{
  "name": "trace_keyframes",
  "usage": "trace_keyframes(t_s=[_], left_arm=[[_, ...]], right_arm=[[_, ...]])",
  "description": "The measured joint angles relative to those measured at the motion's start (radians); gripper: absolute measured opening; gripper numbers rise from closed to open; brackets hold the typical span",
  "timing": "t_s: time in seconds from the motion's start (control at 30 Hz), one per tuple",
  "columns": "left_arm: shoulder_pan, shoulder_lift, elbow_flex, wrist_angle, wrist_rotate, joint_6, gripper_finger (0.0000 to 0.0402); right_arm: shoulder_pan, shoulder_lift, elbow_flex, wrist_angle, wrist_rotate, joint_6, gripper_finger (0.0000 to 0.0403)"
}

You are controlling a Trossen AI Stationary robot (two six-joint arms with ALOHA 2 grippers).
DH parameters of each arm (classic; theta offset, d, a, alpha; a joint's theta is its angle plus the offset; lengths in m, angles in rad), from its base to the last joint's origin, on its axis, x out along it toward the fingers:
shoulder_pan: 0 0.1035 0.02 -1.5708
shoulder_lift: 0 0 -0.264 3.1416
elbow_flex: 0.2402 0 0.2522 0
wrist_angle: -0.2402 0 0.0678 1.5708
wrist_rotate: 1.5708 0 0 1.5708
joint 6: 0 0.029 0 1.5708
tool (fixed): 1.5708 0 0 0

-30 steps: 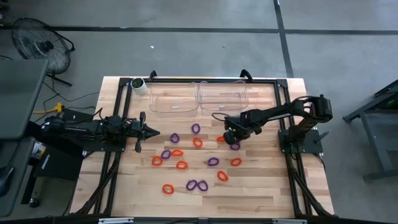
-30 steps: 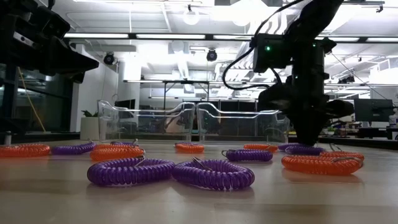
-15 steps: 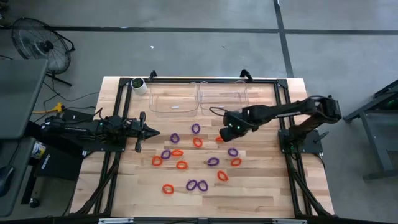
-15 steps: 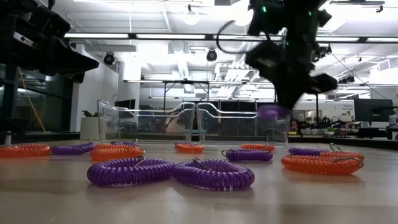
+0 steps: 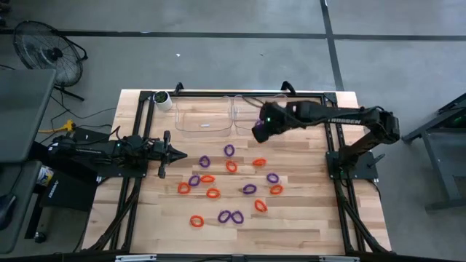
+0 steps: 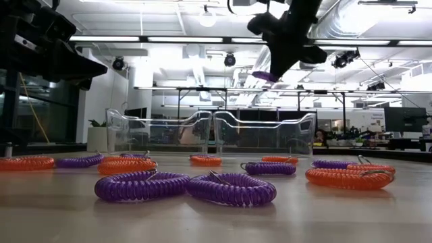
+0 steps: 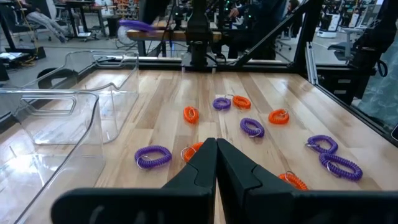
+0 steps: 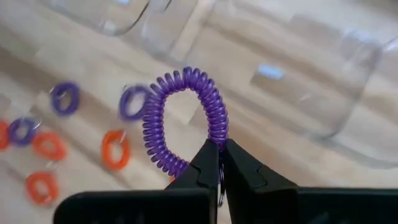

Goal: Sort spring keychains
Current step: Put the violet spring keychain into the right bin, then put the orange spring keychain into the left bin

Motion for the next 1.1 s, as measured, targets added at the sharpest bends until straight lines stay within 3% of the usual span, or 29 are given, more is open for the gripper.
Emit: trace_keyframes(t_s=[0.47, 0.7, 0.87, 1.1], left_arm=[[0.000, 0.000, 0.000, 0.000, 0.000, 0.000, 0.0003], [0.000, 0.000, 0.000, 0.000, 0.000, 0.000, 0.0003], [0.000, 0.000, 0.000, 0.000, 0.000, 0.000, 0.0003], [0.000, 0.000, 0.000, 0.000, 0.000, 0.000, 0.0003]], right_arm=[[-0.218, 0.104, 0.001, -0.103, 0.030, -0.169, 0.0010], [-0.263, 0.165, 0.001, -0.101, 0.034, -0.203, 0.0028], [-0.266, 0.165, 0.001, -0.102, 0.082, -0.204, 0.0064], [-0.265, 0.165, 0.001, -0.115, 0.092, -0.225, 0.0149]])
